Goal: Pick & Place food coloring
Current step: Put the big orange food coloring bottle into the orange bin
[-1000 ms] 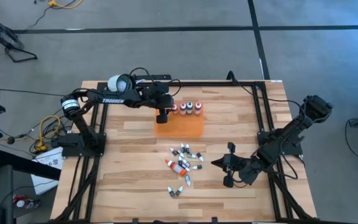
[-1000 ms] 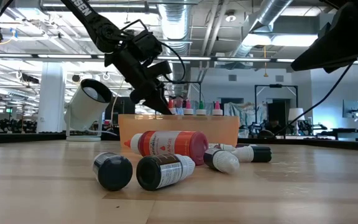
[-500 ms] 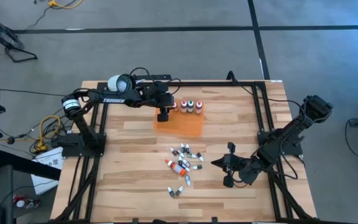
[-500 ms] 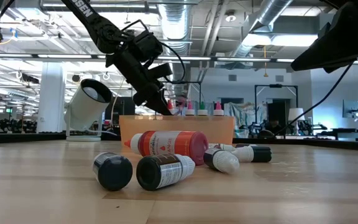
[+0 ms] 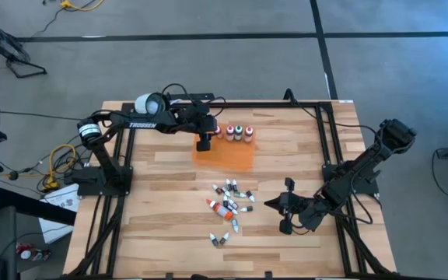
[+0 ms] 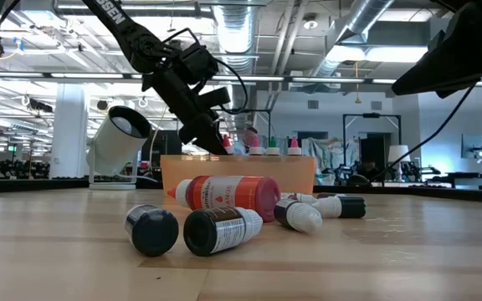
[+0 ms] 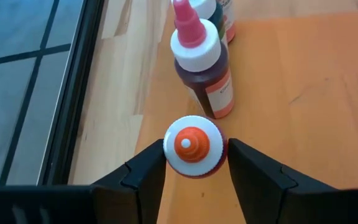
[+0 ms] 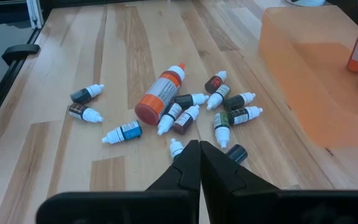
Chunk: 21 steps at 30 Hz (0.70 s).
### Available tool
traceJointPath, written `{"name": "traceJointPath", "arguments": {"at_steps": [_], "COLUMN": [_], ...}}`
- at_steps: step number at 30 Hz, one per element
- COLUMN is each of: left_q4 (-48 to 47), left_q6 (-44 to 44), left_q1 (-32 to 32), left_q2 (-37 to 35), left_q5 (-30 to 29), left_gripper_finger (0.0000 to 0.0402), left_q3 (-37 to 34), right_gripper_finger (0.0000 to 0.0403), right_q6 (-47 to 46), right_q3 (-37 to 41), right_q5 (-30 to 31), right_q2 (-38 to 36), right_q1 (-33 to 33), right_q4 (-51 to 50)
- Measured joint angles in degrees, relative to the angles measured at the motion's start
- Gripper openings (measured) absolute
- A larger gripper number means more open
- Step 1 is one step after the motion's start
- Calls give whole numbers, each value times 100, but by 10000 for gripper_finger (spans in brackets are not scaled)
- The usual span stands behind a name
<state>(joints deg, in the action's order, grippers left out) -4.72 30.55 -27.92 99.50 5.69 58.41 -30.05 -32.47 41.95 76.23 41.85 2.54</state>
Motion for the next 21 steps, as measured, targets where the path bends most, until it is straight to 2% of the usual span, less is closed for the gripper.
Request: {"name": "traceJointPath", "arguments": {"at_steps": [21], "left_q4": [168], "left_q6": [-125], "left_q1": [11], "left_q2": [-4], "left_q5": [-42], "left_gripper_finger": [163], "left_q3": [-2], "right_gripper_finger": [1], "right_q6": [1], "right_q3": [0], "right_q5": [4], "right_q2": [0], "right_q1": [0], "right_q4": [-12]}}
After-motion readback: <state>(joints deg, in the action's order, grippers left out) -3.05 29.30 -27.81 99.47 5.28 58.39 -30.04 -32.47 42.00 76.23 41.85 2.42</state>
